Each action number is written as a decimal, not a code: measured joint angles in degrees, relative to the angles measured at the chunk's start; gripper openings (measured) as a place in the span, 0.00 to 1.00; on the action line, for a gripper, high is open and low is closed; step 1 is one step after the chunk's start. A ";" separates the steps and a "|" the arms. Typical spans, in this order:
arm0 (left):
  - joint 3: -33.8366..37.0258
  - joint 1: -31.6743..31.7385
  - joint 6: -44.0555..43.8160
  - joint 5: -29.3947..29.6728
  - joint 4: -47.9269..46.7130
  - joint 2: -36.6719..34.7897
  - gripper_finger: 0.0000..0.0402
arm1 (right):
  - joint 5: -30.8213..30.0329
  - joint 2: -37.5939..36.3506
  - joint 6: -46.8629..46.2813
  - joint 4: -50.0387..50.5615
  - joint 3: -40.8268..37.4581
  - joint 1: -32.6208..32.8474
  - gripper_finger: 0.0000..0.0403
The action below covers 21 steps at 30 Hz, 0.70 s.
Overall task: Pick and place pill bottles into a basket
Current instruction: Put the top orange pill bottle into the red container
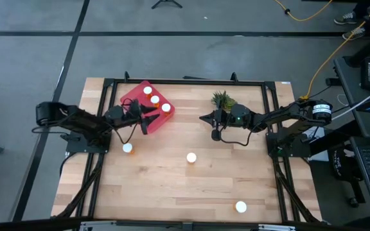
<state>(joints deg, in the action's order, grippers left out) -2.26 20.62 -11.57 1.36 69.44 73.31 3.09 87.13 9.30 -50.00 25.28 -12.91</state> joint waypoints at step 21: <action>-27.13 -10.86 9.55 3.00 -69.85 -18.91 0.01 | -0.04 0.00 0.10 -0.32 -0.02 -0.04 0.03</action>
<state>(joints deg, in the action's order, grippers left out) -29.39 9.77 -2.02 4.36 -0.41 54.41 3.05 87.13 9.40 -50.32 25.26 -12.95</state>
